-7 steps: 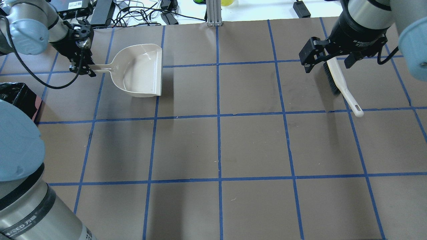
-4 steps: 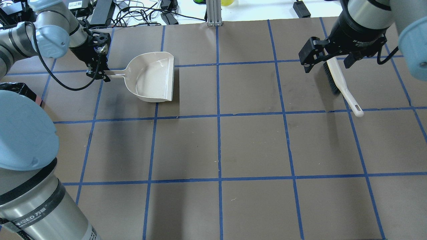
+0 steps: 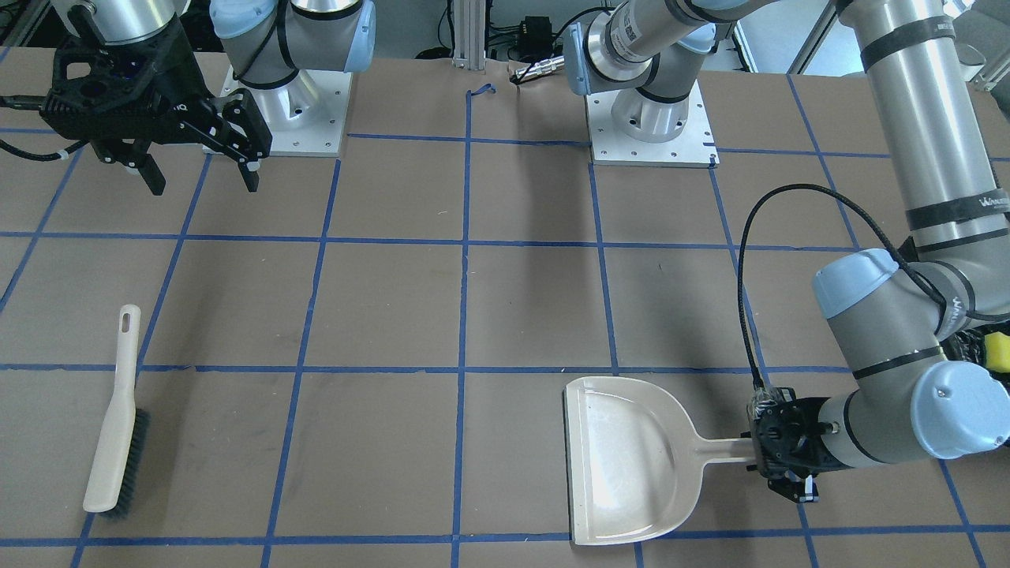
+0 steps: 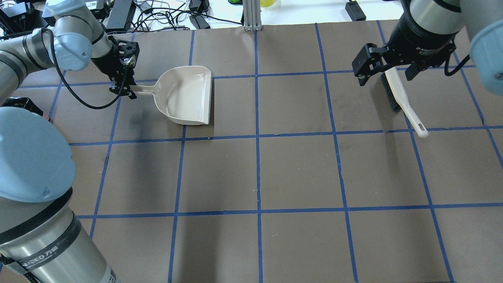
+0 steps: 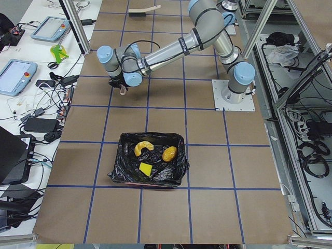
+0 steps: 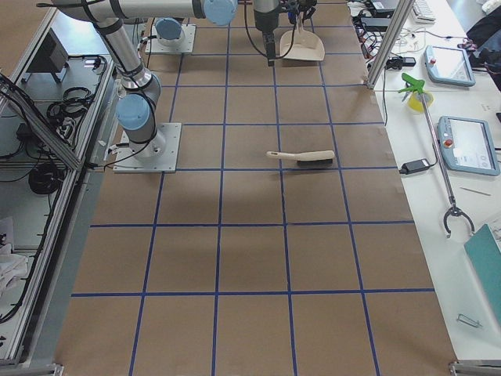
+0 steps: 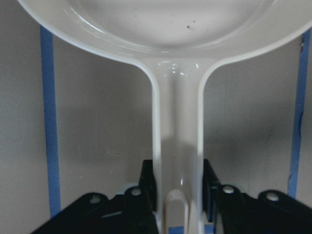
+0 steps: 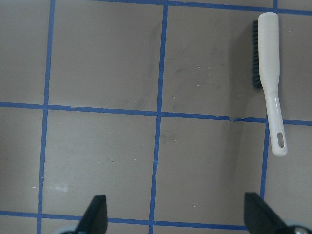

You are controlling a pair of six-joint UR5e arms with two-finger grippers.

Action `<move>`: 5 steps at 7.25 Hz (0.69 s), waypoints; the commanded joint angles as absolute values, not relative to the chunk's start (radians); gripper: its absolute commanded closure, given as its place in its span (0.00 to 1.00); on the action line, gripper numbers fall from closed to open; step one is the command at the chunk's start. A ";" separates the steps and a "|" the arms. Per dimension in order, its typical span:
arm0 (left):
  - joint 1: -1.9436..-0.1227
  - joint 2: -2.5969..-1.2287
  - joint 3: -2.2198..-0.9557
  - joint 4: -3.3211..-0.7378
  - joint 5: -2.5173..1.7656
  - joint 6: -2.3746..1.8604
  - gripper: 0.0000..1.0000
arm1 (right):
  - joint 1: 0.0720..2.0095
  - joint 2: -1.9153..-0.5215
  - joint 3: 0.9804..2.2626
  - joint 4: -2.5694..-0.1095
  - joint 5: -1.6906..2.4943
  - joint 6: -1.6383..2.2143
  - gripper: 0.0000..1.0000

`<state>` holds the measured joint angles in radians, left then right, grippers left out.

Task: Sweep and dump trash into bin
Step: 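Bring the empty dustpan back and set it on the table with the left gripper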

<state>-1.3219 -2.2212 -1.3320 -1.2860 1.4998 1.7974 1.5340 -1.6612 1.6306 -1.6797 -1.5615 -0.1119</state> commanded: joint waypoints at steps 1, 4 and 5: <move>-1.324 -2.224 -1.322 -1.272 1.506 1.801 0.00 | 1.534 -1.661 1.631 -1.680 -1.559 -0.112 0.00; -1.374 -2.154 -1.222 -1.415 1.574 1.770 0.00 | 1.534 -1.660 1.631 -1.680 -1.557 -0.112 0.00; -1.376 -2.123 -1.153 -1.537 1.565 1.758 0.00 | 1.534 -1.661 1.631 -1.680 -1.557 -0.112 0.00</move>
